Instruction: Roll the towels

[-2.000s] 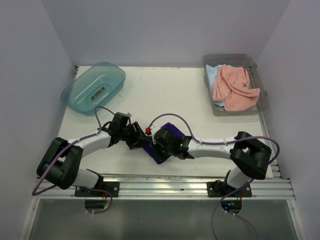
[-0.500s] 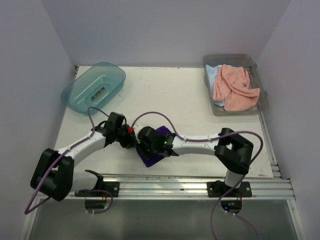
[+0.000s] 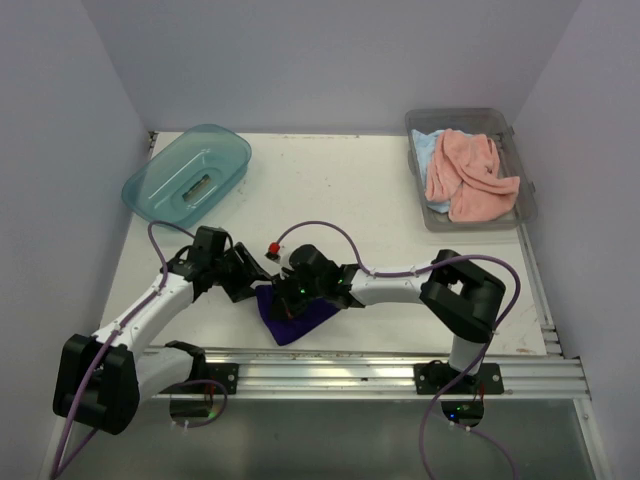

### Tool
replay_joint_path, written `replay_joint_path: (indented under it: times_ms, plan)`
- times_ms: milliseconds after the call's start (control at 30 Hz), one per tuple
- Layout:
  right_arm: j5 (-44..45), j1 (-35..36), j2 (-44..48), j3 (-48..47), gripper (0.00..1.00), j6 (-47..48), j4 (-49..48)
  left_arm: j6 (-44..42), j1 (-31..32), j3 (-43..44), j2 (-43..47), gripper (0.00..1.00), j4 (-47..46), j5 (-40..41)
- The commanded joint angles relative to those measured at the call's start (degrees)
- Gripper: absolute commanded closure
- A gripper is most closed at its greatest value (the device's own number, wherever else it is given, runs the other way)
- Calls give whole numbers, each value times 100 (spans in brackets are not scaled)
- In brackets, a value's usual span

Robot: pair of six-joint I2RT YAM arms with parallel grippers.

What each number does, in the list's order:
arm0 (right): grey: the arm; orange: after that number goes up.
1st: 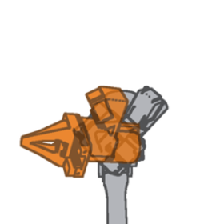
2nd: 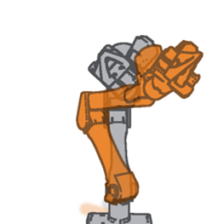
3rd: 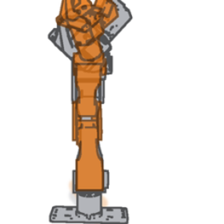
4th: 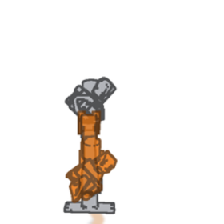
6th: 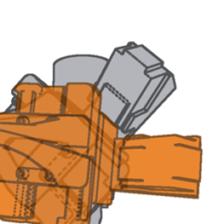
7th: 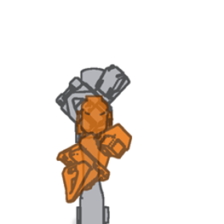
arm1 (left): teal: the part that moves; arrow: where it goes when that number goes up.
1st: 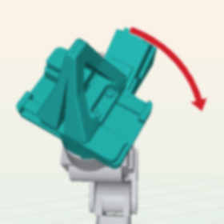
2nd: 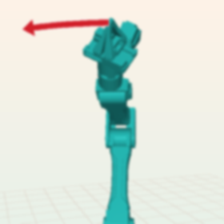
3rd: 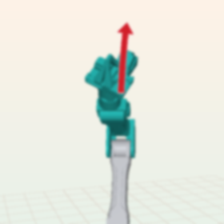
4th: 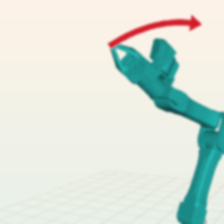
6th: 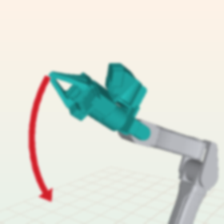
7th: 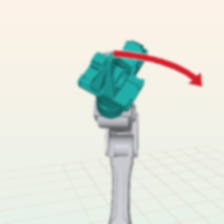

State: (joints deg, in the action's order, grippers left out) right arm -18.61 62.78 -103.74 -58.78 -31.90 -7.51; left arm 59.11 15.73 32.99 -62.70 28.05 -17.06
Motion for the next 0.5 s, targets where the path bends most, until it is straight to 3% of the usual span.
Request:
replay_joint_path:
  times_ms: [0,467]
  plan:
    - [-827,-354,241,427,100,-965,-1120,-84,-70,269,82,41,69,36]
    - [-2023,-1312,-172,1326,100,-2241,-2676,-206,-61,269,486,46,131,-68]
